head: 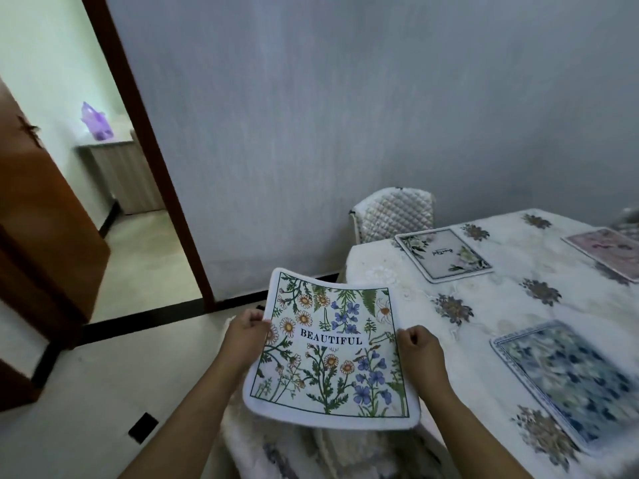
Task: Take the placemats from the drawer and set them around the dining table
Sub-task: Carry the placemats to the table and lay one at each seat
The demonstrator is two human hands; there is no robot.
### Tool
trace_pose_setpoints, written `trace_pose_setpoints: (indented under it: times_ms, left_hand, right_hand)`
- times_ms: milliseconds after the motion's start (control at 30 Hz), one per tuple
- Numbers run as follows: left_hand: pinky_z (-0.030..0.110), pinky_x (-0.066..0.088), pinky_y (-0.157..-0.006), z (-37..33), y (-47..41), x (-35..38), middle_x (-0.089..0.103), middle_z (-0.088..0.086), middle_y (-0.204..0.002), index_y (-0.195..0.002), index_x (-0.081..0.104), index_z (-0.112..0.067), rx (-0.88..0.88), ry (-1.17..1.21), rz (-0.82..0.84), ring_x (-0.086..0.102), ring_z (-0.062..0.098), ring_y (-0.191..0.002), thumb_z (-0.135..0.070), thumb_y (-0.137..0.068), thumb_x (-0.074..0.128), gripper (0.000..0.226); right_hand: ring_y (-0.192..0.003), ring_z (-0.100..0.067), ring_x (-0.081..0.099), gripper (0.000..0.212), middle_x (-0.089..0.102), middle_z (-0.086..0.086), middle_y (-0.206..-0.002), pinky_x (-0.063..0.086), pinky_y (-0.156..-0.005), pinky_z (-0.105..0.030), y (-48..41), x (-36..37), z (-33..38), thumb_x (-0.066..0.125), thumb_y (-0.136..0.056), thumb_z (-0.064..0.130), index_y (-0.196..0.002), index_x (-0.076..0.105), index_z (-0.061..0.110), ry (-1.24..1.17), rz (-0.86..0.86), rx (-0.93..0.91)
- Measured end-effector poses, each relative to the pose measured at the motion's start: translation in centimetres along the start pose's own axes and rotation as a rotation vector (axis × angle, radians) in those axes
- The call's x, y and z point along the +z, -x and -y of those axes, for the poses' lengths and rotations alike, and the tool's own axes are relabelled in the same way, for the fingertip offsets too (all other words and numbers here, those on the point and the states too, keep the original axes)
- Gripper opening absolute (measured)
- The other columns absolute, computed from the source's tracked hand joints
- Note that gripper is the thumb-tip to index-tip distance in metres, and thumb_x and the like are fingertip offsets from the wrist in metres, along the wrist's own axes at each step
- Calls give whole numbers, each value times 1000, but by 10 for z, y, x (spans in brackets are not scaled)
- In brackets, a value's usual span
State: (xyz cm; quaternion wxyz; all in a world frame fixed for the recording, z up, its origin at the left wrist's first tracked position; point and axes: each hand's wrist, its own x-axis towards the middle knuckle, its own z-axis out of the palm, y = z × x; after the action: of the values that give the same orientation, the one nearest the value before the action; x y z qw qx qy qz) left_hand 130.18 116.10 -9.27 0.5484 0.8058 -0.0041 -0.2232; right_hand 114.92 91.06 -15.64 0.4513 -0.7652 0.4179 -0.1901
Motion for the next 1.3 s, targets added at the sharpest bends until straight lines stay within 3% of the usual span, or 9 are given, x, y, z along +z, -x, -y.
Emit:
trace_pose_setpoints:
  times_ms: [233, 367, 533, 600, 700, 800, 933, 1100, 1300]
  left_hand:
    - [48, 61, -70, -20, -69, -16, 77, 15, -83, -101, 63, -9, 71, -53, 230, 74, 35, -71, -14, -95, 53, 12]
    - [32, 55, -50, -31, -104, -49, 75, 19, -81, -100, 62, 0, 127, -53, 334, 72, 30, -62, -8, -94, 53, 14]
    - [20, 47, -39, -42, -137, -64, 73, 14, -71, -94, 63, 4, 220, -135, 446, 67, 16, -46, -4, -92, 55, 12]
    - [21, 46, -40, -45, -145, -54, 74, 16, -73, -92, 64, 3, 237, -155, 498, 66, 15, -46, -3, -91, 56, 11]
    - [30, 53, -53, -46, -157, -30, 75, 19, -81, -96, 64, 3, 234, -163, 594, 70, 26, -59, -6, -92, 56, 13]
    - [40, 58, -64, -43, -174, -7, 75, 19, -85, -97, 65, -2, 194, -159, 622, 72, 33, -71, -8, -93, 58, 11]
    - [48, 59, -72, -42, -199, 25, 76, 17, -83, -94, 66, -4, 198, -236, 633, 73, 34, -73, -10, -91, 59, 10]
    - [36, 55, -62, -36, -230, 62, 77, 12, -81, -94, 64, -6, 200, -327, 653, 74, 28, -69, -18, -94, 60, 13]
    - [40, 58, -62, -30, -272, 118, 76, 17, -85, -93, 65, -6, 131, -341, 675, 73, 34, -71, -15, -93, 60, 10]
  right_hand:
    - [-58, -18, 44, 30, 51, -5, -63, 34, -54, -32, 20, 24, 13, 54, -94, 27, -68, 45, 13, -56, -243, 155]
    - [-60, -19, 49, 26, 56, -7, -68, 37, -55, -32, 41, 63, 48, 53, -93, 28, -73, 49, 12, -125, -363, 209]
    - [-61, -20, 50, 29, 59, -10, -71, 39, -57, -32, 71, 82, 61, 54, -93, 31, -76, 52, 7, -179, -496, 297]
    - [-61, -19, 49, 27, 57, -8, -69, 38, -56, -32, 81, 79, 62, 53, -93, 29, -74, 50, 11, -171, -543, 328]
    - [-61, -18, 48, 27, 56, -7, -68, 38, -56, -32, 80, 74, 58, 54, -94, 28, -72, 48, 13, -162, -595, 361]
    - [-60, -18, 50, 28, 57, -8, -68, 39, -56, -32, 67, 72, 47, 54, -94, 31, -72, 49, 13, -180, -612, 395]
    - [-60, -18, 49, 29, 55, -4, -65, 37, -55, -32, 40, 76, 22, 54, -94, 29, -71, 48, 13, -195, -609, 430]
    - [-59, -18, 48, 28, 56, -6, -67, 37, -54, -31, 12, 91, -17, 53, -94, 29, -72, 49, 12, -211, -588, 510]
    - [-61, -19, 52, 31, 63, -14, -72, 42, -58, -32, -18, 111, -55, 56, -93, 30, -78, 55, 4, -243, -579, 587]
